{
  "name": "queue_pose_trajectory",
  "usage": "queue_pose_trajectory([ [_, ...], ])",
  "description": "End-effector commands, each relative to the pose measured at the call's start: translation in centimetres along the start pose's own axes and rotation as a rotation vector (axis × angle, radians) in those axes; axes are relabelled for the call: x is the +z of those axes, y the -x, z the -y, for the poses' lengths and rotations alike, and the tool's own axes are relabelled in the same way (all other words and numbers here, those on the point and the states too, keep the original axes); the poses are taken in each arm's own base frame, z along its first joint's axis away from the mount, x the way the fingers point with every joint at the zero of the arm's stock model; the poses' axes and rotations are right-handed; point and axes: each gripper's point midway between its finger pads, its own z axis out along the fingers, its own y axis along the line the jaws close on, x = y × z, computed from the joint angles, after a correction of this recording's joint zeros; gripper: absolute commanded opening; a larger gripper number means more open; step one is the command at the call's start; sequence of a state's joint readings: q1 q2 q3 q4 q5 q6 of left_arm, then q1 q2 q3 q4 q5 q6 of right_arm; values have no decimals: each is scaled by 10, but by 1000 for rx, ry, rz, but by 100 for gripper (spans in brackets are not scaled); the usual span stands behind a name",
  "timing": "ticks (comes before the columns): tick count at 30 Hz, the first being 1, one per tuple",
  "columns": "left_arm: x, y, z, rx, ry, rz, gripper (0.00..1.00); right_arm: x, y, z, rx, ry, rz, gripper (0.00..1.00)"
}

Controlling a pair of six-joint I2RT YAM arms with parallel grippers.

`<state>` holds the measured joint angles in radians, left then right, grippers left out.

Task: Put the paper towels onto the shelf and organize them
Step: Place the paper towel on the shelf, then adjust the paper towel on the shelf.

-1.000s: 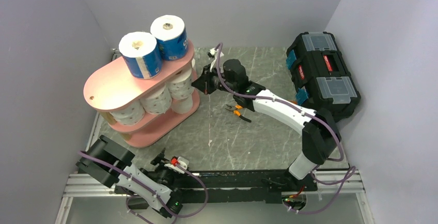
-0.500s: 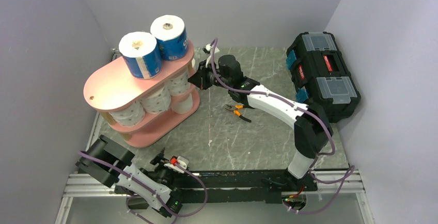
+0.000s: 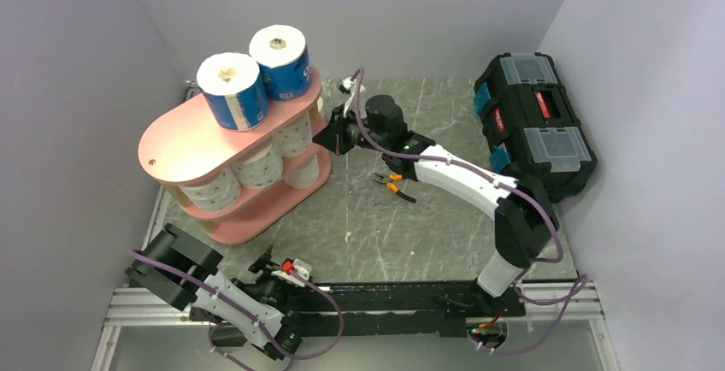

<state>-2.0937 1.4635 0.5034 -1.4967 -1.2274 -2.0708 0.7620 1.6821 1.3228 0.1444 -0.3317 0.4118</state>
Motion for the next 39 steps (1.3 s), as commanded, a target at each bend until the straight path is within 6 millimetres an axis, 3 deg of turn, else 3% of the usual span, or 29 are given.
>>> queue_pose_trajectory([
  [1, 1, 8, 22, -543, -8, 8, 79, -31, 22, -51, -33, 155, 62, 0],
  [7, 0, 9, 22, -535, -3, 7, 79, -26, -6, -94, -32, 282, -16, 0],
  [14, -1, 10, 22, -529, -2, 7, 79, -9, -21, -121, 28, 372, -45, 0],
  [26, -1, 10, 23, -530, -6, 10, 79, 16, -20, -129, 175, 420, -44, 0],
  [39, 0, 9, 23, -531, -14, 18, 79, 35, -24, -120, 227, 391, -49, 0],
])
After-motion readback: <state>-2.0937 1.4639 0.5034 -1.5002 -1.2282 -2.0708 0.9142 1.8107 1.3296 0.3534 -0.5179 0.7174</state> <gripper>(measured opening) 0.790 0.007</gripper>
